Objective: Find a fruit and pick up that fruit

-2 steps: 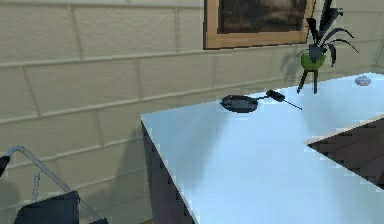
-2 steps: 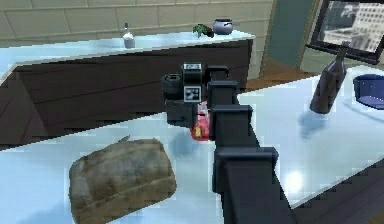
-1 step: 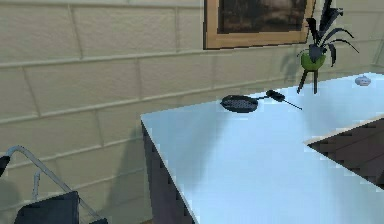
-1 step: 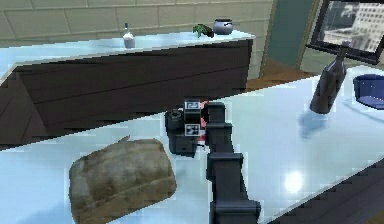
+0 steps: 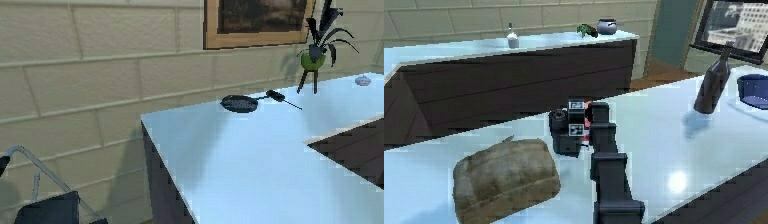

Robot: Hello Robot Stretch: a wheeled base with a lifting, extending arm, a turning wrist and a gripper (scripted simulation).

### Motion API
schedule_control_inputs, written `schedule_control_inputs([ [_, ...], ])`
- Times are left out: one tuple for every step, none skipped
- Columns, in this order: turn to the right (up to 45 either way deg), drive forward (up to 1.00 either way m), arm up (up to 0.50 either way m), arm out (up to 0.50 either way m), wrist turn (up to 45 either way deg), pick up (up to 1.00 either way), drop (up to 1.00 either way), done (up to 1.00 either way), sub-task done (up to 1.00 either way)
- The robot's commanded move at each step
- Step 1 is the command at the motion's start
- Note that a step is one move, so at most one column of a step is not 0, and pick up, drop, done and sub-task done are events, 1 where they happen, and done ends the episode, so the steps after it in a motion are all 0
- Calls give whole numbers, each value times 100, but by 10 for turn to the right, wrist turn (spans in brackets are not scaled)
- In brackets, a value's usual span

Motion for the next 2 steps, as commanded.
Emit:
schedule_control_inputs([
  [0,0,8,0,0,0,0,0,0],
  [0,0,0,0,0,0,0,100,0],
])
